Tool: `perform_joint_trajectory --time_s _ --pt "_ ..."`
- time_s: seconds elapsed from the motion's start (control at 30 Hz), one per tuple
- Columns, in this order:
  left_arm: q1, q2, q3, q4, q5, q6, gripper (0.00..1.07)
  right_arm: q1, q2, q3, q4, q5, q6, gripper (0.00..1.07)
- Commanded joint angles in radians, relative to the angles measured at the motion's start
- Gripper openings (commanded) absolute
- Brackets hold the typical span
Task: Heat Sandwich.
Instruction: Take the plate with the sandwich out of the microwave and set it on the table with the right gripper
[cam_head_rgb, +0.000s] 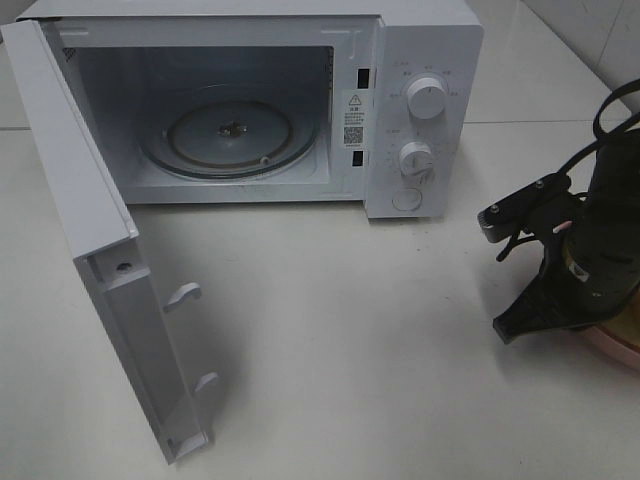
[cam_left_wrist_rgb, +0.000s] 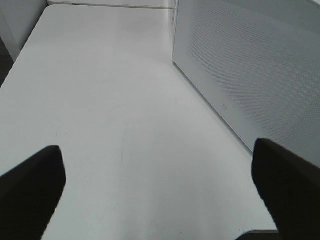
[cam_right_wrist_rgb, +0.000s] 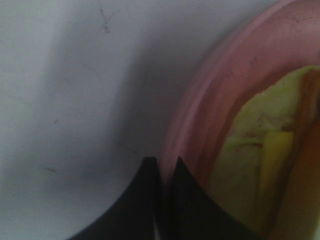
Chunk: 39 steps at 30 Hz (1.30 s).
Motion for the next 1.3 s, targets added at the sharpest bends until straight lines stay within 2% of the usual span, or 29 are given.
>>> perform_joint_trajectory --time_s 0.03,0.57,0.73,0.8,0.83,0.9,0.97,1.1,1.3 --pt "-0.004 -0.016 0.002 0.0 -0.015 0.0 0.96 -0.005 0.003 0.016 -0.047 -0.008 0.025 0.01" --pt "-0.004 -0.016 0.002 0.0 -0.015 0.0 0.96 -0.005 0.003 0.04 -0.051 -0.031 0.02 0.08" --pt "-0.004 -0.016 0.002 0.0 -0.015 0.0 0.96 -0.005 0.003 0.04 -0.044 -0.039 0.02 0.2" --pt "-0.004 -0.016 0.002 0.0 -0.015 0.0 0.96 -0.005 0.0 0.04 -0.044 -0.045 0.02 0.32" --pt "-0.004 -0.016 0.002 0.0 -0.015 0.0 0.96 -0.005 0.0 0.04 -0.044 -0.045 0.02 0.32" --pt "-0.004 -0.016 0.002 0.0 -0.015 0.0 0.96 -0.005 0.0 0.035 -0.027 -0.046 0.018 0.44" --pt "-0.004 -0.016 0.002 0.0 -0.015 0.0 0.96 -0.005 -0.004 0.035 -0.012 -0.046 0.007 0.5" --pt "-0.004 -0.016 0.002 0.0 -0.015 0.0 0.96 -0.005 -0.045 0.035 0.009 -0.051 -0.026 0.58" --pt "-0.004 -0.016 0.002 0.0 -0.015 0.0 0.96 -0.005 -0.12 0.035 0.062 -0.047 -0.081 0.62"
